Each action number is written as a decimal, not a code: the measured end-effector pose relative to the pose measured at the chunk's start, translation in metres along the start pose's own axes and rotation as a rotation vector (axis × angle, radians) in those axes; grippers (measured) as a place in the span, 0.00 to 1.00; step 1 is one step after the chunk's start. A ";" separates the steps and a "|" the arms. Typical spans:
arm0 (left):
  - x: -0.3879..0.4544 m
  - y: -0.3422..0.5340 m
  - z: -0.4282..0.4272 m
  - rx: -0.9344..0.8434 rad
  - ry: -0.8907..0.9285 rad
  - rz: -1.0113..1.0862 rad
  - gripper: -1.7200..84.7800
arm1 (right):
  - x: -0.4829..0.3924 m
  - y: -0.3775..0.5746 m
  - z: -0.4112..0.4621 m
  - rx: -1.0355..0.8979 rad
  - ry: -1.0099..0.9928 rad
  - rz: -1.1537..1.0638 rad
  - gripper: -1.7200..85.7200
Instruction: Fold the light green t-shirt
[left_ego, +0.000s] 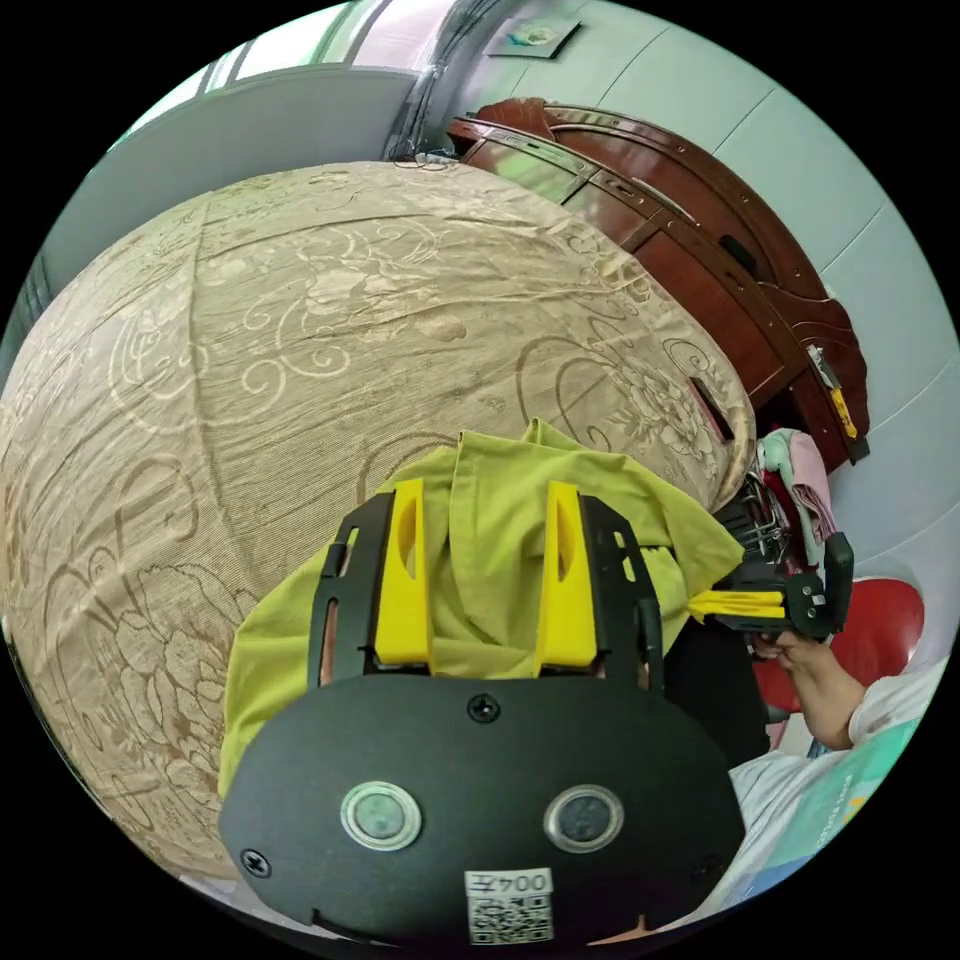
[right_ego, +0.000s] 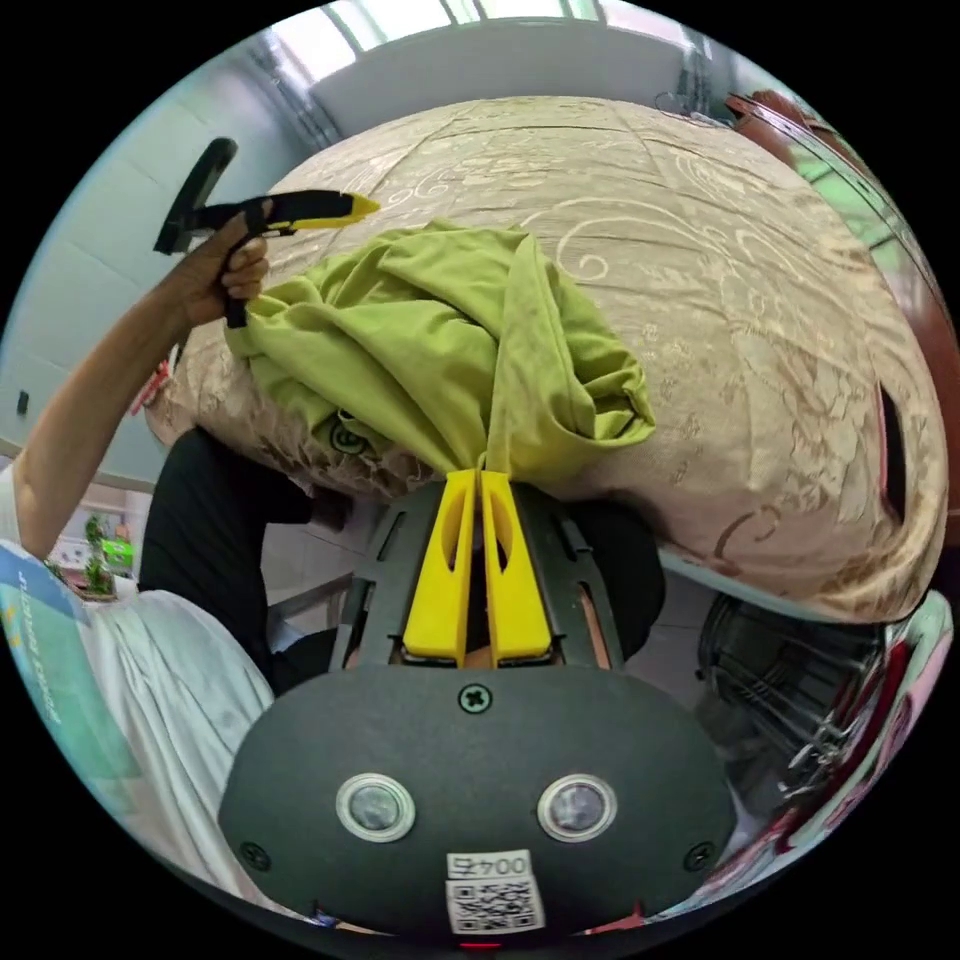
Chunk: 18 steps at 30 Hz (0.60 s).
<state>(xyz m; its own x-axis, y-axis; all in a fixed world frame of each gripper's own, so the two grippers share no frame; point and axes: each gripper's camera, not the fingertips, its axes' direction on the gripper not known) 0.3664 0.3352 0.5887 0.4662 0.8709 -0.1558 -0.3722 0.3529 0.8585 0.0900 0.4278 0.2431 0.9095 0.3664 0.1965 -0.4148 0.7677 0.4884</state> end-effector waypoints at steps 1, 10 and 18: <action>0.002 -0.006 0.013 -0.028 0.031 0.012 0.22 | 0.013 0.004 -0.004 0.038 -0.055 0.051 0.02; 0.069 -0.001 0.057 -0.133 -0.054 0.184 0.04 | 0.073 0.023 -0.022 0.164 -0.187 0.186 0.03; 0.121 0.096 -0.061 0.179 0.436 0.329 0.02 | 0.113 0.050 -0.062 0.388 -0.627 0.279 0.11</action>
<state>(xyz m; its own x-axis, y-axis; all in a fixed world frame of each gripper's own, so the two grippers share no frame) 0.3382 0.4955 0.6220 -0.0391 0.9990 -0.0207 -0.2822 0.0088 0.9593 0.1709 0.5398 0.2373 0.6674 0.0646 0.7419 -0.6955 0.4102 0.5900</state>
